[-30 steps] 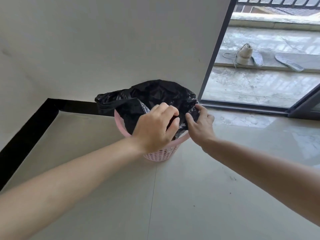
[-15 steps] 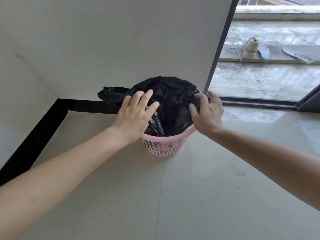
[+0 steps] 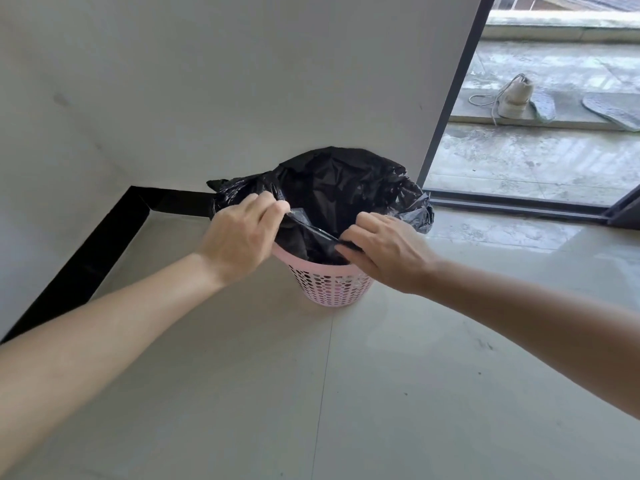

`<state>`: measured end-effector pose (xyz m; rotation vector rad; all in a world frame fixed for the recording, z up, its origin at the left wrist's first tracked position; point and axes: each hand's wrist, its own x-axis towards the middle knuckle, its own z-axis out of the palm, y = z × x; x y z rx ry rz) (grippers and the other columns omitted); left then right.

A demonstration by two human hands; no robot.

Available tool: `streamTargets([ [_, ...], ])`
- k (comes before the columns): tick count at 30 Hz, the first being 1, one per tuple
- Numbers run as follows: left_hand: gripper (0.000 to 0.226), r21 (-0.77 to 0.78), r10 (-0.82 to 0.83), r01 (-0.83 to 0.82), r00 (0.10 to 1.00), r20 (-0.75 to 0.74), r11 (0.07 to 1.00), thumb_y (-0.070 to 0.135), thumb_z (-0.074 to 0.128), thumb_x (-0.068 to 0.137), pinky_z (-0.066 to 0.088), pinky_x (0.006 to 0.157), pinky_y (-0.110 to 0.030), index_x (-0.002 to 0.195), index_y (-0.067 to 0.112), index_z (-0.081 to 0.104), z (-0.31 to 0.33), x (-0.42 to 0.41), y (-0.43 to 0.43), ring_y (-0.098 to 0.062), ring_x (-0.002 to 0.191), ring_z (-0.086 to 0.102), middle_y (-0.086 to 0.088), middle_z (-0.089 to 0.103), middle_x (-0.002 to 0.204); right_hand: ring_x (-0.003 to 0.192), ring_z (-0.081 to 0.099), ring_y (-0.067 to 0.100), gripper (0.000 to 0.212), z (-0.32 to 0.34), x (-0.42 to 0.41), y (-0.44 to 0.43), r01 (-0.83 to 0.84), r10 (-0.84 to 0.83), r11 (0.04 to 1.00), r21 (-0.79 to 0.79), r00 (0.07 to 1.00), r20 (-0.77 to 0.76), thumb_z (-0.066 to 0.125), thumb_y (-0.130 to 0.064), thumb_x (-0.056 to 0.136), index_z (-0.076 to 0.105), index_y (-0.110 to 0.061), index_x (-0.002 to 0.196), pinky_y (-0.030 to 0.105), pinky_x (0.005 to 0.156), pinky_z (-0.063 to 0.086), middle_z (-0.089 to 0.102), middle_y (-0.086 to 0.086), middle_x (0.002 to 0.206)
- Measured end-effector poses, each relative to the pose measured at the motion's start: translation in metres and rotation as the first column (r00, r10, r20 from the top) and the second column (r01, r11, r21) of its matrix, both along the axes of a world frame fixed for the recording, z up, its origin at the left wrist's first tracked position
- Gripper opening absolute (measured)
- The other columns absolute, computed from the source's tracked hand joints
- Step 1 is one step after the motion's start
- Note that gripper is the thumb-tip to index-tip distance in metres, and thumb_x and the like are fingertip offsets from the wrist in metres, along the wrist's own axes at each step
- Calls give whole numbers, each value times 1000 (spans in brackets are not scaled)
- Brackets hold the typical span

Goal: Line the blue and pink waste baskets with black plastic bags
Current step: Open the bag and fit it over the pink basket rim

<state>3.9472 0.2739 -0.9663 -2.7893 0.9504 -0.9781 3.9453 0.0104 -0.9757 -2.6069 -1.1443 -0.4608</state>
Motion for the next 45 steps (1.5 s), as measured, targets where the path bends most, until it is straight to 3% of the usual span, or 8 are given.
streamTargets([
  [10,12,-37,-111,104,926,-361,994,13,40,87,39,35,-37,95,6,46,-42,-31,20,-31,60,55,-9,54,73,67,51,23,19,-11,-17,-8,-295,365,920,-259,886,286,50,-5,100,69,-10,104,37,59,43,56,5,80],
  [19,19,163,-103,161,944,-313,973,21,48,83,38,40,-33,70,8,53,-29,-32,9,-28,56,50,-7,49,63,75,57,22,21,-25,-31,-23,-356,483,830,-430,843,234,48,-5,101,69,-8,97,32,65,49,63,3,85],
  [24,38,73,-182,196,970,-163,978,42,51,92,40,66,-39,81,6,58,-18,-22,-14,-30,76,52,-11,57,83,82,62,27,16,-22,-36,-33,-354,381,903,-243,922,70,54,-10,96,69,-9,102,40,70,53,66,10,102],
  [27,48,164,-183,225,954,-239,960,46,60,90,46,93,-46,108,3,65,-19,-20,-35,-33,108,60,-15,64,112,77,53,22,14,-18,-41,-34,-89,86,989,122,996,32,51,-12,93,62,-13,102,37,67,45,55,6,96],
  [29,35,219,-163,239,935,-316,946,31,76,81,56,74,-40,102,4,68,-20,-20,-48,-29,80,69,-10,70,89,82,50,16,13,-13,-39,-32,340,-291,854,393,939,-180,44,-23,98,54,-23,106,33,70,41,47,-4,101],
  [32,31,262,-116,204,942,-316,943,-7,78,52,40,33,-25,76,7,65,-23,-26,-65,-22,35,51,-1,50,50,110,51,18,32,-12,-22,-35,760,-514,558,333,632,-579,44,-35,99,44,-26,129,33,90,41,36,-3,121],
  [40,26,76,-191,232,915,-355,970,29,70,85,37,35,-27,73,9,59,-32,-35,-84,-23,42,55,0,54,54,117,52,26,46,-24,3,-26,851,-266,453,264,412,-871,30,-32,98,35,-28,144,44,104,42,54,6,132],
  [45,47,-194,-102,51,960,-260,980,48,34,99,46,84,-39,95,14,66,-23,-29,-57,-21,90,62,0,67,93,107,51,25,42,-25,21,-29,929,-450,322,179,317,-835,28,-44,88,47,-19,116,46,95,42,50,10,122],
])
